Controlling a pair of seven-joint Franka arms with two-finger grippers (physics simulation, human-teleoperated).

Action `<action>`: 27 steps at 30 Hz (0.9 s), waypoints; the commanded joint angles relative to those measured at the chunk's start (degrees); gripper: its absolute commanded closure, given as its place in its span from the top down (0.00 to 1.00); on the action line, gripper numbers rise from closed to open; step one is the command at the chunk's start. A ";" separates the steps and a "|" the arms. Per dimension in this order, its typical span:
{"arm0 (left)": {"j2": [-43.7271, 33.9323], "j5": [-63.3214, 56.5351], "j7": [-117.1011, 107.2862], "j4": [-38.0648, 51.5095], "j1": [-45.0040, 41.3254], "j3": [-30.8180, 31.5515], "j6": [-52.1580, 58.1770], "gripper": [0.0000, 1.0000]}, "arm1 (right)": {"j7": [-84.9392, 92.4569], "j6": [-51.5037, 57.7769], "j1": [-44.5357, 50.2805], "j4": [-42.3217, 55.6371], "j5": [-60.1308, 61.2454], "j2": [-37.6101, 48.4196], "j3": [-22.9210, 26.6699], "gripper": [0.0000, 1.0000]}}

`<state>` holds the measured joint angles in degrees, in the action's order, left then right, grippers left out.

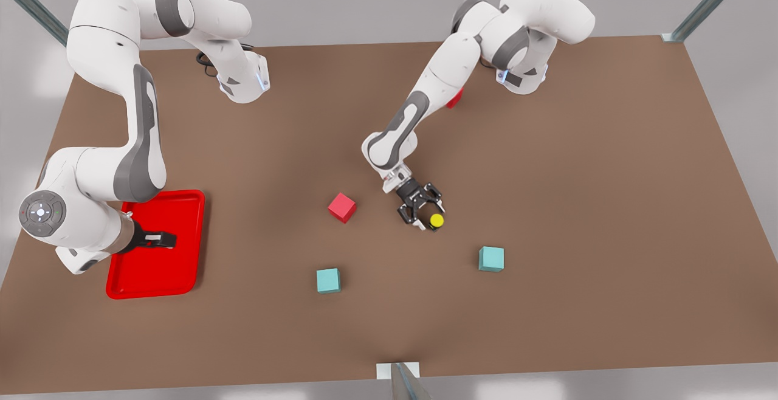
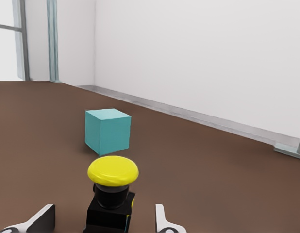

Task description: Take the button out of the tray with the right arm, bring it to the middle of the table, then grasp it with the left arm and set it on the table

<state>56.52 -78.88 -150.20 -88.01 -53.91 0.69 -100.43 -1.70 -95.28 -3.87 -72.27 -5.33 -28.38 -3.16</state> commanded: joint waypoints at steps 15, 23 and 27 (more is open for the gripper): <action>-38.41 33.00 50.08 -4.89 11.72 3.17 4.28 1.00 | -0.06 0.09 0.09 0.11 0.06 0.08 -0.01 1.00; -41.58 66.23 119.78 5.13 40.37 3.26 0.05 1.00 | -0.15 0.27 0.35 0.29 0.06 0.17 0.08 1.00; -42.28 72.98 143.67 6.98 45.47 3.18 7.78 1.00 | -0.15 0.27 0.35 0.37 0.06 0.17 -0.01 1.00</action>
<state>14.20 -13.77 -90.90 -81.45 -10.36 3.84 -97.67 -1.79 -95.08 -3.51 -71.97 -5.33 -28.28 -3.15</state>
